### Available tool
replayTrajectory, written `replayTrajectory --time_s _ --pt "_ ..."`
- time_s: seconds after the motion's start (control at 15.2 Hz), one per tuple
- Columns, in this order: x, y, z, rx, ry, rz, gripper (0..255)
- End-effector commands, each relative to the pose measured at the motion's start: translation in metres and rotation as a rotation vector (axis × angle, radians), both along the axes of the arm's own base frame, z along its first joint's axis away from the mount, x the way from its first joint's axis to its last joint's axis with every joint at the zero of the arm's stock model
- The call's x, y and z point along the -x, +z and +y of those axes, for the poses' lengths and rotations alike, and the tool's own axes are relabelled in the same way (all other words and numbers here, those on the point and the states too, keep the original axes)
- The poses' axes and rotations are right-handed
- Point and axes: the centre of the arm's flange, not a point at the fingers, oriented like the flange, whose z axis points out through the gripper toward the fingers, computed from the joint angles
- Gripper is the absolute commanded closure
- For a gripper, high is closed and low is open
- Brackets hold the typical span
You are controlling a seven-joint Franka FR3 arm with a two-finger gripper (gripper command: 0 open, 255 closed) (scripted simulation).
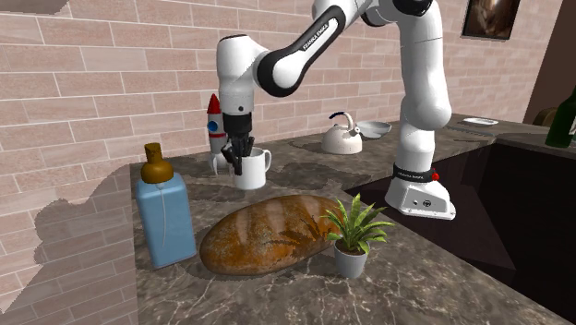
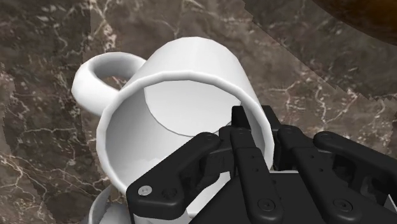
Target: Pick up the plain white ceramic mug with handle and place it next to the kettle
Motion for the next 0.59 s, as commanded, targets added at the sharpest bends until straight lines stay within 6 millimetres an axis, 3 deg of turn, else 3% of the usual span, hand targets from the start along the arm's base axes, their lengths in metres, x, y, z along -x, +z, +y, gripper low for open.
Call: replayTrajectory --time_s 0.0,0.53 --pt "0.000 0.011 0.000 0.000 0.000 0.000 255" --pt "0.000 0.054 0.000 0.000 0.000 0.000 255"
